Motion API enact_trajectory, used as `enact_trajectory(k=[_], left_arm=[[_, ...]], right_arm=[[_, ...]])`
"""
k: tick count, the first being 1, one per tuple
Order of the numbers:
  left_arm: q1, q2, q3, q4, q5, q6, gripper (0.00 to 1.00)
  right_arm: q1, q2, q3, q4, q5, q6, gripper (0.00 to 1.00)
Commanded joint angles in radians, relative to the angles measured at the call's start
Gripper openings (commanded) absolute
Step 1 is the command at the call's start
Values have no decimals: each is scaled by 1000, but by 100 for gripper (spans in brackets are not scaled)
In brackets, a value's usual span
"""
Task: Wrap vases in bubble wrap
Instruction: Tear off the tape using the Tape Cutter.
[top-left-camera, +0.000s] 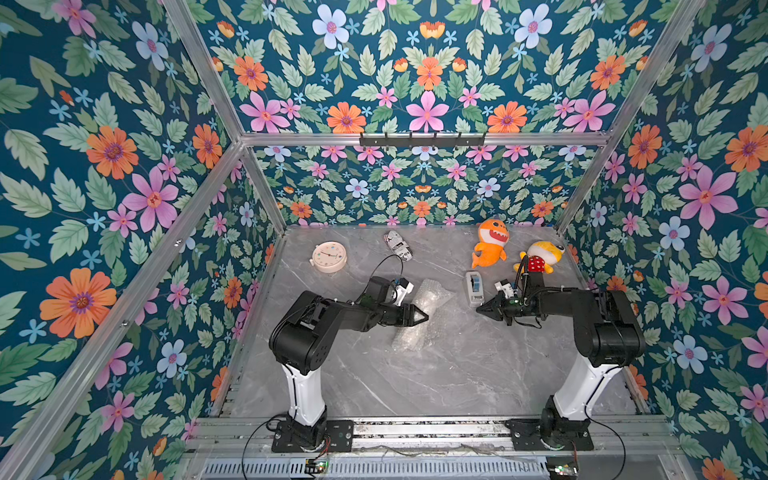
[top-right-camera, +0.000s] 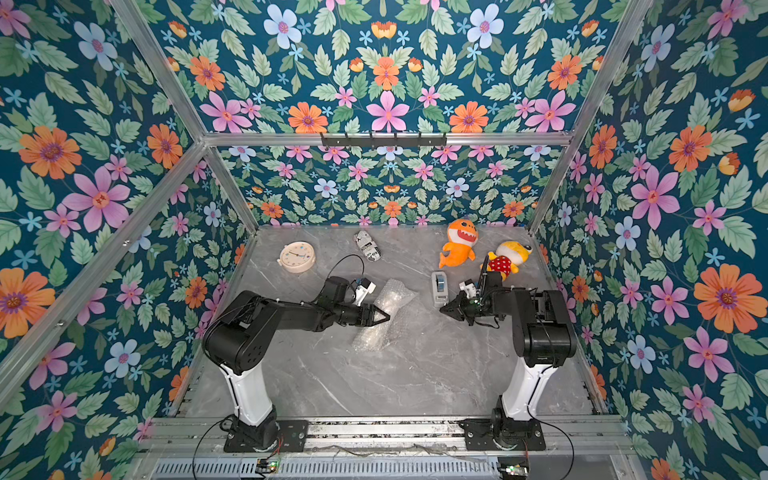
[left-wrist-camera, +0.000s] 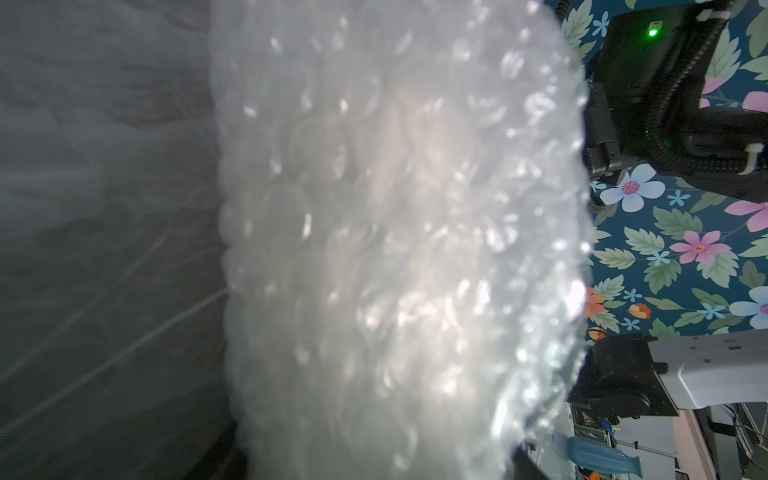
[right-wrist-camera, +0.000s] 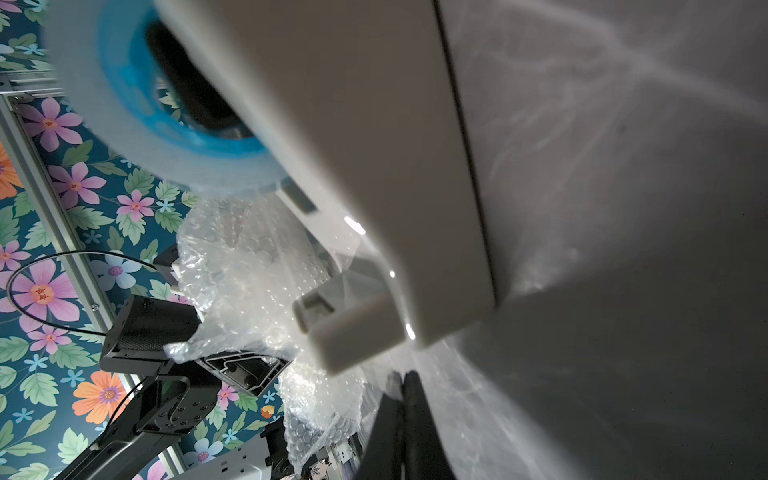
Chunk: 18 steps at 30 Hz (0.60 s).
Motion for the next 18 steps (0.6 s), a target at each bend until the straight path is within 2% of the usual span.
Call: enact_trajectory(k=[1,6,9,14,18], left_arm=[[0,4,-7,-143,-61,2,11],[0,8,-3,-144,-59,4,11],[-1,10,-3,-144,-57,4,11],[0,12,-3,-144,-39,16,9],[-1,23,11,-190,-16,66,4]], right_arm=[[-2,0,-2,-130,99,-24,0],[-13,-46,13,-208,223,-61,0],[-13,-79,28,-249,254,-81,0],[14,-180,44,-261,146,-109,0],[130,-188,150,-363,37,-210,0]])
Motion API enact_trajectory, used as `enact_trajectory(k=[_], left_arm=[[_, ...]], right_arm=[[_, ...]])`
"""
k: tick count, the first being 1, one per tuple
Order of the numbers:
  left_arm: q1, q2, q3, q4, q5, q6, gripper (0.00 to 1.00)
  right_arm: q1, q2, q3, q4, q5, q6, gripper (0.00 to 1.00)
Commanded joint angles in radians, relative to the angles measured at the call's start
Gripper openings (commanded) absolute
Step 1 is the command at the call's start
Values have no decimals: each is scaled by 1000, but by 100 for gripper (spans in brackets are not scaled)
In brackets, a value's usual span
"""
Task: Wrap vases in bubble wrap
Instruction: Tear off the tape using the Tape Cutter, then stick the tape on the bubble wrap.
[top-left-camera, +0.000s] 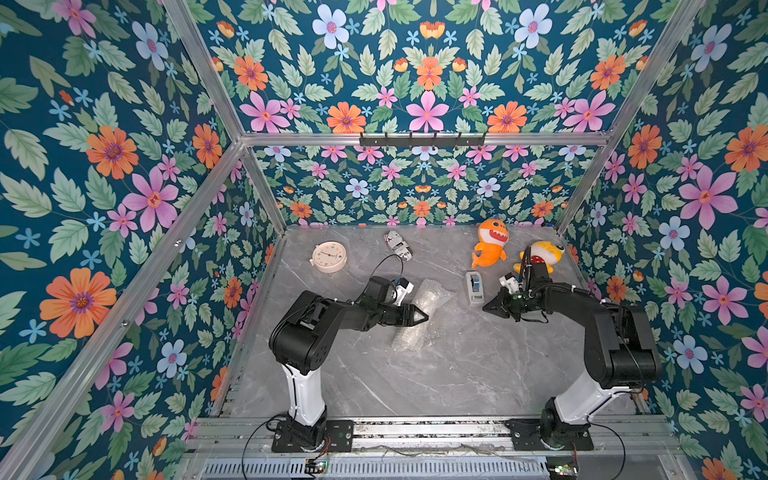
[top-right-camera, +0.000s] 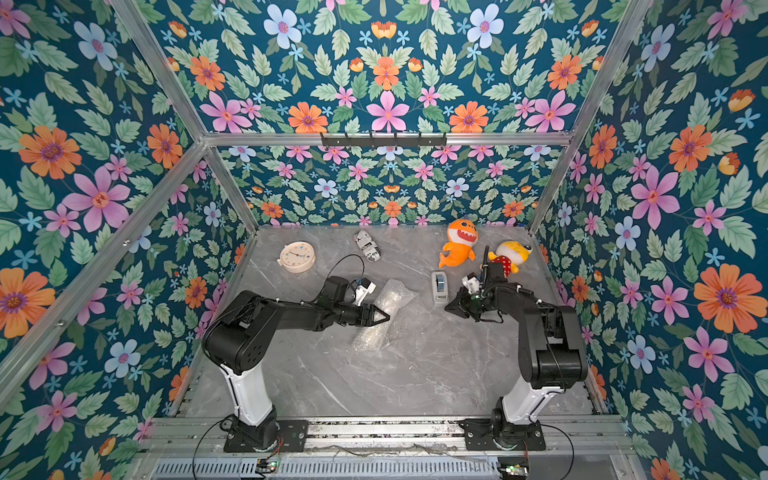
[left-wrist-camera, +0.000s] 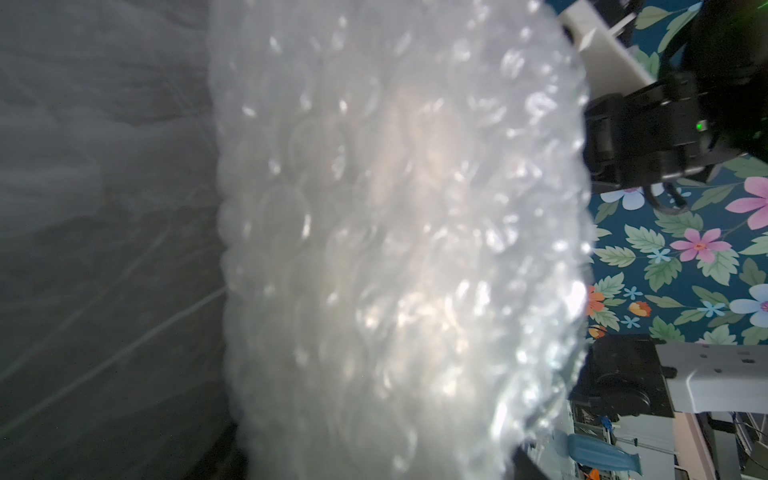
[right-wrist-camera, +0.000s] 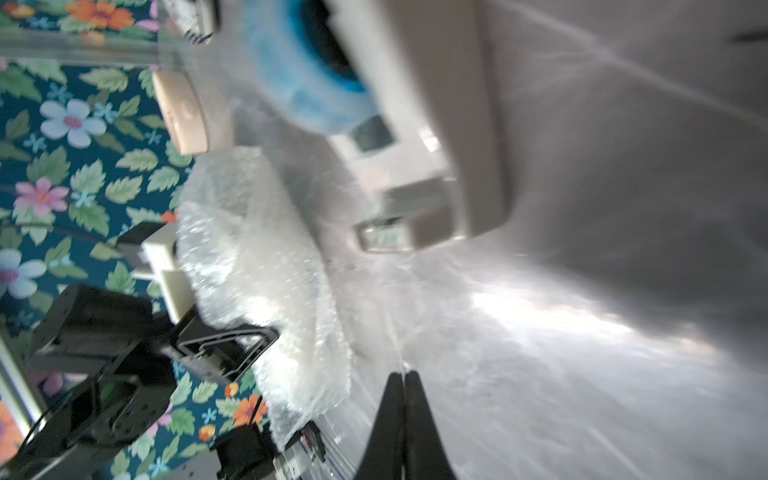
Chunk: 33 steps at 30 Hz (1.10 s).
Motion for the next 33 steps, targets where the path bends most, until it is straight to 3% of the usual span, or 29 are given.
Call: enact_trajectory(k=[1,7,15,33], left_arm=[[-1,19,8,-194,-35,63,3],[-1,9,29,-281,-58,129,3],[-1,14,35,-297,-58,136,2],[-1,27,42,-293,-46,131,2]], right_arm=[[93,-9,72,-107,-108,-128,0],[229,34,142,-45,-258,-162,0],[344,189,331,-234,-326,-310,0],[362,308,410,-311,-292,-356,0]])
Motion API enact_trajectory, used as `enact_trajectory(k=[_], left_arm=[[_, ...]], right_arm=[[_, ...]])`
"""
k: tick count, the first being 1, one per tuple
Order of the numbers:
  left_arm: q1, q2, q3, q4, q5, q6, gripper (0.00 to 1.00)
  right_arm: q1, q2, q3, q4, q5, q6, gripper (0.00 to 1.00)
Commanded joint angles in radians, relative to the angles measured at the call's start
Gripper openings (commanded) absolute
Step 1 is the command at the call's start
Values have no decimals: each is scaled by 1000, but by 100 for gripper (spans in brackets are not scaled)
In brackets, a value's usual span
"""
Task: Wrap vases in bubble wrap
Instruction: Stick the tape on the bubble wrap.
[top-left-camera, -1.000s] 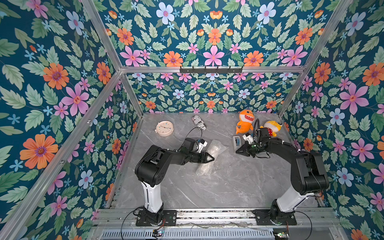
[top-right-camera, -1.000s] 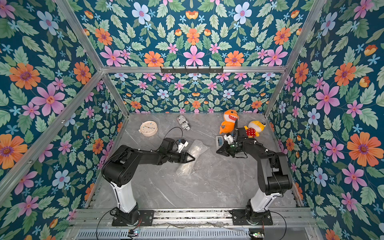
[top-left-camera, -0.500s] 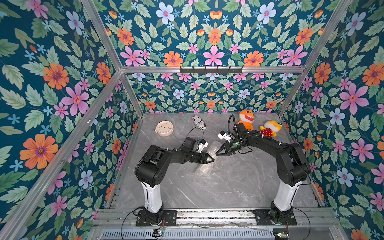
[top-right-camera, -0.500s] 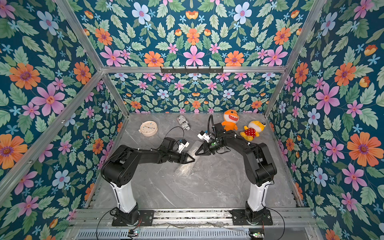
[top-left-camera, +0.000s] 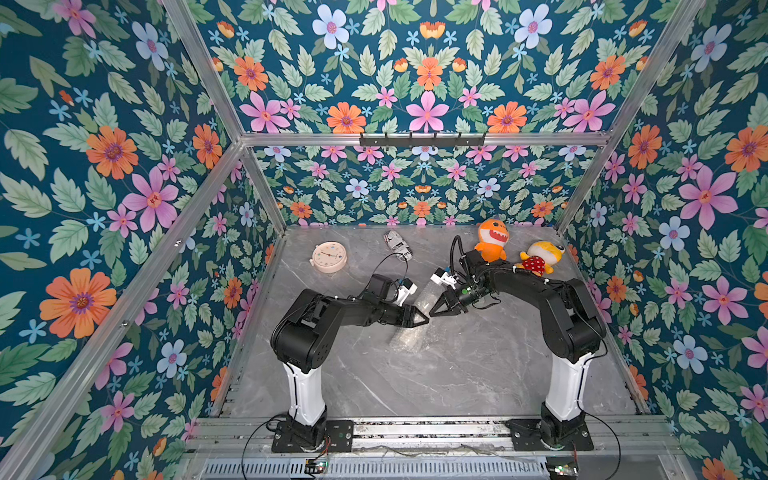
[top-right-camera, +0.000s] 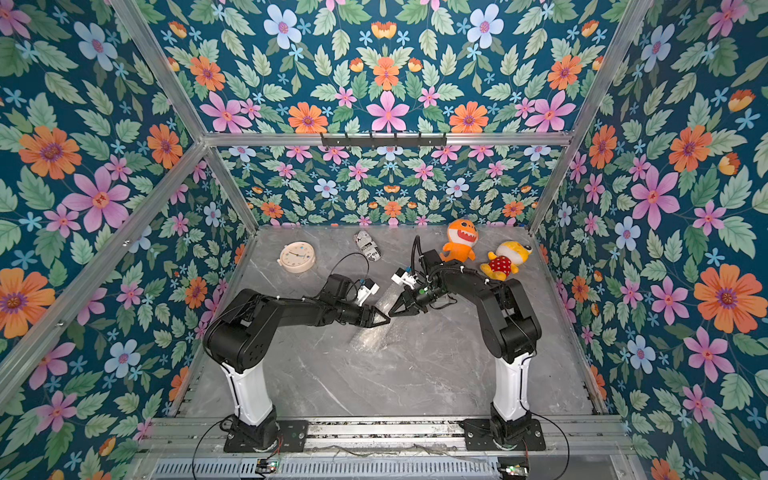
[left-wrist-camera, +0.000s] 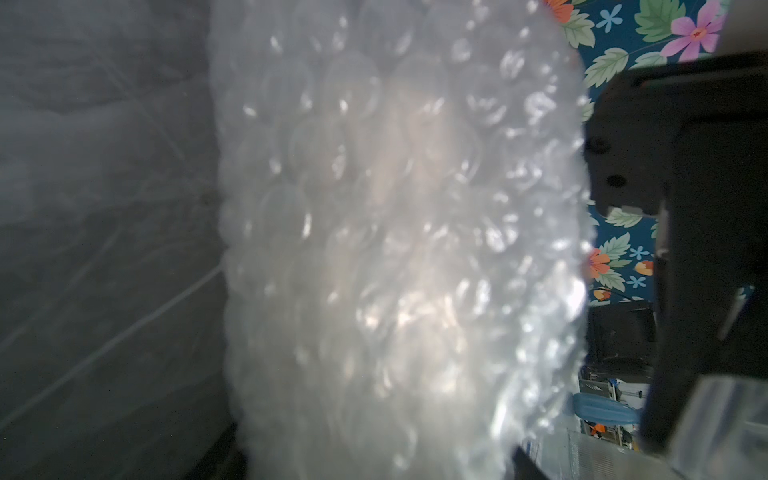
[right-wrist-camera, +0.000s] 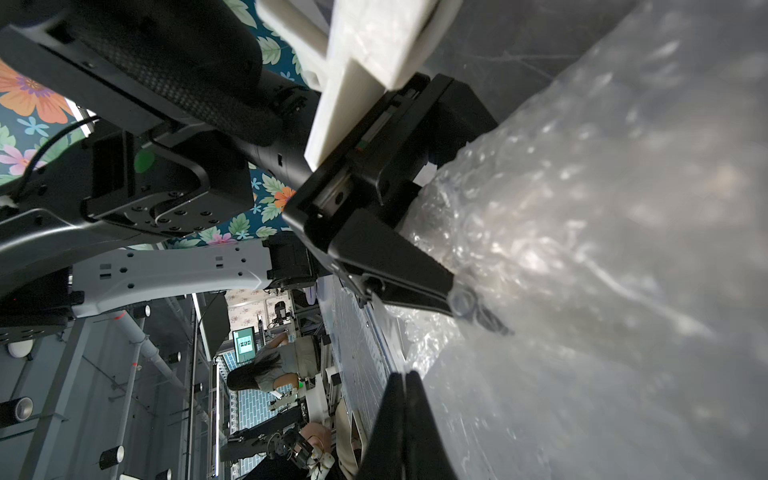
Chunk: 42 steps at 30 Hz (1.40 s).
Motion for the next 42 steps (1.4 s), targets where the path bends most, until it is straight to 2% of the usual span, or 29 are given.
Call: enact_trajectory(k=[1,38,42], left_arm=[[-3,14,-15,-157,-89,5,2],[-17,-5,-28,-129,-55,-15,0],[-19,-4,-22,-131,-54,-17,0]], right_arm=[[4,15,21,-30,6,-36,0],[4,192,186,-87,64,-45,0],[3,194,184,-89,121,-38,0]])
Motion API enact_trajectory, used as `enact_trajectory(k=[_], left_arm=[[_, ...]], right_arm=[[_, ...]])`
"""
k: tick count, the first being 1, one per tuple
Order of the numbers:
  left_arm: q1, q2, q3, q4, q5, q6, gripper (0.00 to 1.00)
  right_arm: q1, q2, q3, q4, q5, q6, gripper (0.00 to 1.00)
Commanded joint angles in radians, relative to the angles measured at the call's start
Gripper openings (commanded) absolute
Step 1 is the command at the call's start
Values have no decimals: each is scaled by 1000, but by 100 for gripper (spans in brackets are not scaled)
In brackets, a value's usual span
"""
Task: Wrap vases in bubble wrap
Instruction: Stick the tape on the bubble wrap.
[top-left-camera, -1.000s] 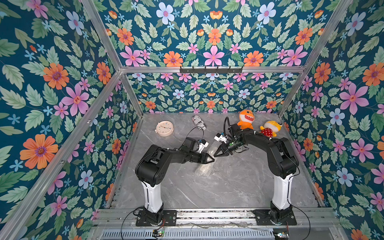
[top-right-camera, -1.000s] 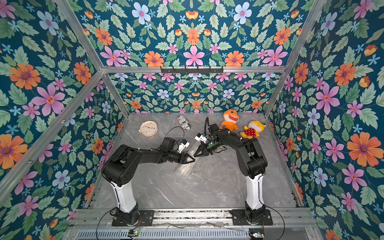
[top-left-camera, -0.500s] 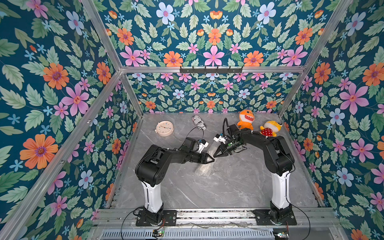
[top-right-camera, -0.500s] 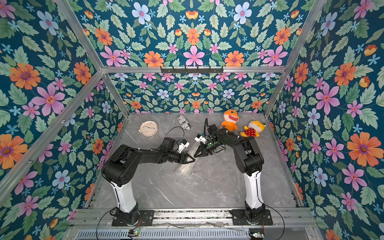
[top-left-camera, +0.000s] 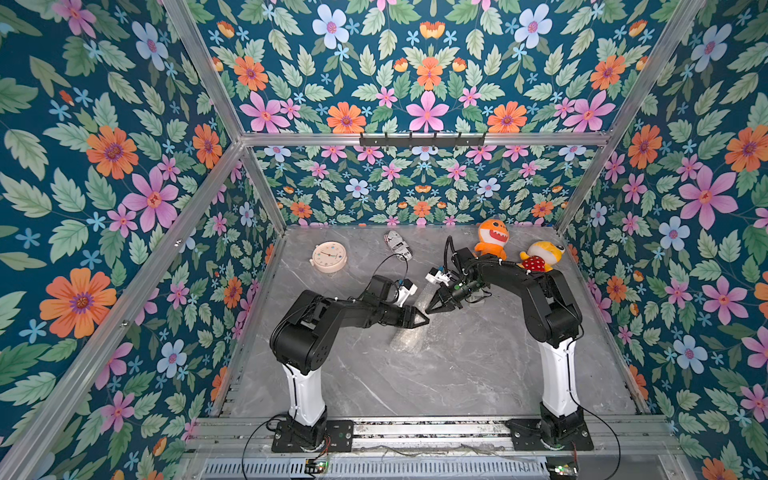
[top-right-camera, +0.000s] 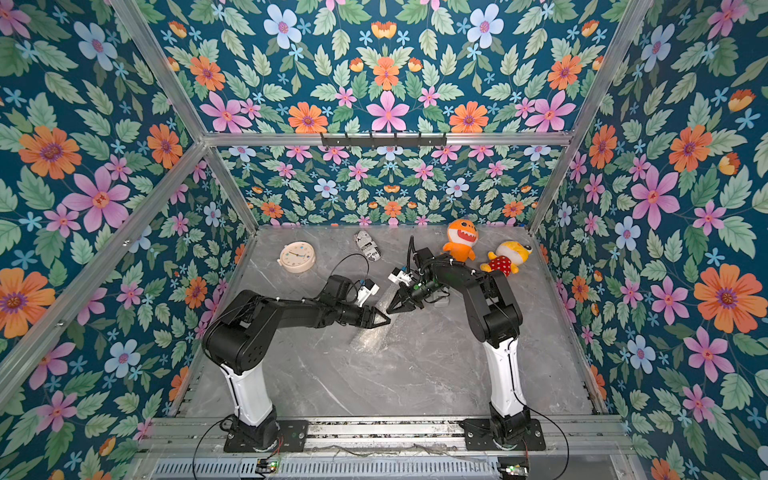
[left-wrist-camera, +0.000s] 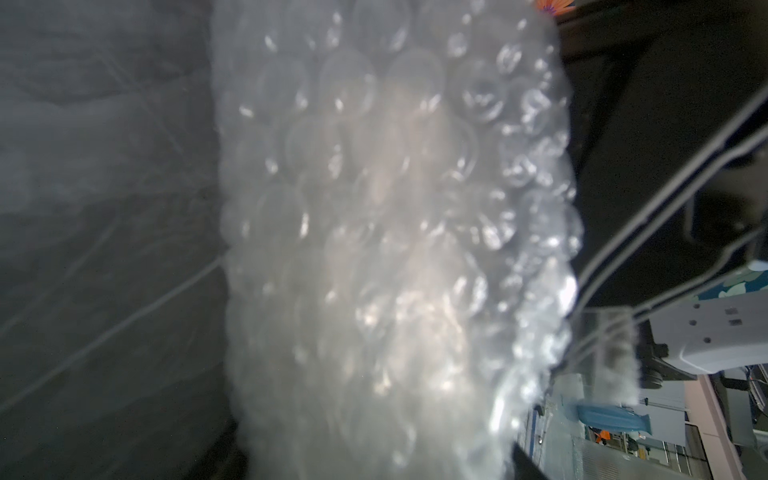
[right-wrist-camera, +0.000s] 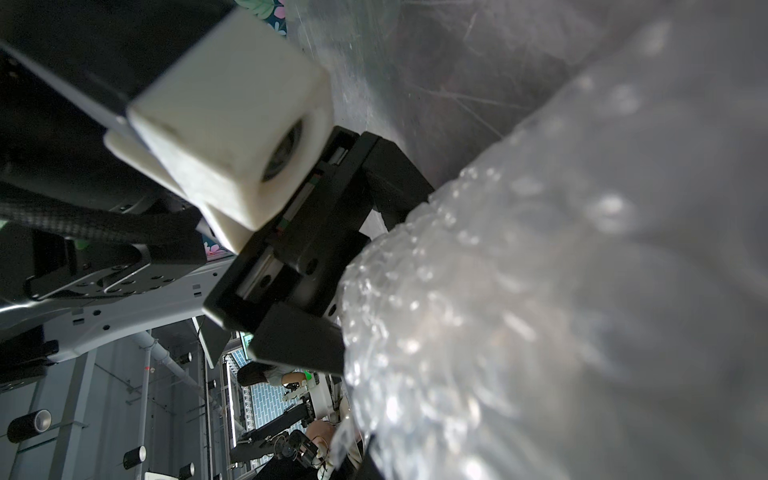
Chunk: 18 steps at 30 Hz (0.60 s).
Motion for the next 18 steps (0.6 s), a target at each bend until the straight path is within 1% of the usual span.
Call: enact_trajectory(k=[1,6,11,13,15,18], left_arm=[[-8,9,-6,-147,-35,0,0],[-9,11,-3,-149,-34,-1,0],[-11,12,0,-149,-32,-1,0],[-12,11,0,-150,-33,-1,0],[-12,10,1,-150,-31,-3,0],[-12,8,2,-150,-30,-3,0]], right_arm=[[4,13,3,4,112,-11,0],[9,12,-6,9,185,-1,0],[22,-8,-13,23,264,27,7],[28,-19,-11,18,305,39,13],[34,-32,-13,19,342,51,13],[41,-55,-25,41,398,78,17]])
